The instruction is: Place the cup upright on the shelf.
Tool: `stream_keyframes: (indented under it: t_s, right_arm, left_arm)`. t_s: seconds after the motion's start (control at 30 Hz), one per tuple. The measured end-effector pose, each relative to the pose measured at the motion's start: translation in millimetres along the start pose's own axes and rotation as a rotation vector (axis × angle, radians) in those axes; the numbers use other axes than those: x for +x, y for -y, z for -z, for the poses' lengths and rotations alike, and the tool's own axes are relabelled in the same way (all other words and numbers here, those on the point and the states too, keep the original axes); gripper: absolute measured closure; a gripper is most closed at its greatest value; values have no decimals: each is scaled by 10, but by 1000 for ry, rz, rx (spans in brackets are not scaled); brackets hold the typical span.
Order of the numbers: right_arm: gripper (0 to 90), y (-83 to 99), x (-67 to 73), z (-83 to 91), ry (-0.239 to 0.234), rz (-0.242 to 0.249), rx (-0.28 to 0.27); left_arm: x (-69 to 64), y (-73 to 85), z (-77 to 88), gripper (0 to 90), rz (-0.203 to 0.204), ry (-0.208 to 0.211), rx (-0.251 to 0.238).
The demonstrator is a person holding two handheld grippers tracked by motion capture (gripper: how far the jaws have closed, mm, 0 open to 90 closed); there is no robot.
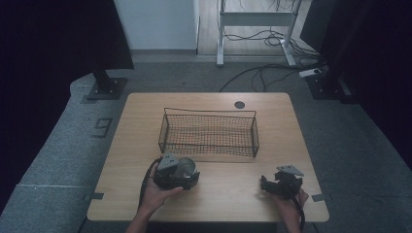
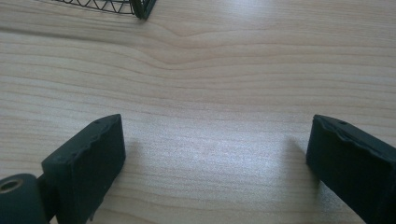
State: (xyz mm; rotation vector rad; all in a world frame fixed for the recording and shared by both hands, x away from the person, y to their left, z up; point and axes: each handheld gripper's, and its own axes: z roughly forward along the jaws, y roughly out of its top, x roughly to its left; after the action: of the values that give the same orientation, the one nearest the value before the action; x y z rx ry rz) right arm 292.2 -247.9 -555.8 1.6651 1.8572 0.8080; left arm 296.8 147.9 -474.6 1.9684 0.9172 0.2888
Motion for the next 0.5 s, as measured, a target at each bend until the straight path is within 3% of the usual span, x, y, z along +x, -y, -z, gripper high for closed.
stream_keyframes:
  t_s: [0.27, 0.5]
  right_arm:
    - [46, 0, -1, 1, 0, 0, -1]
    - [47, 1, -1, 1, 1, 0, -1]
  left_arm:
    - [16, -74, 64, 146, -1, -9, -3]
    - [30, -101, 85, 146, 11, 9, -1]
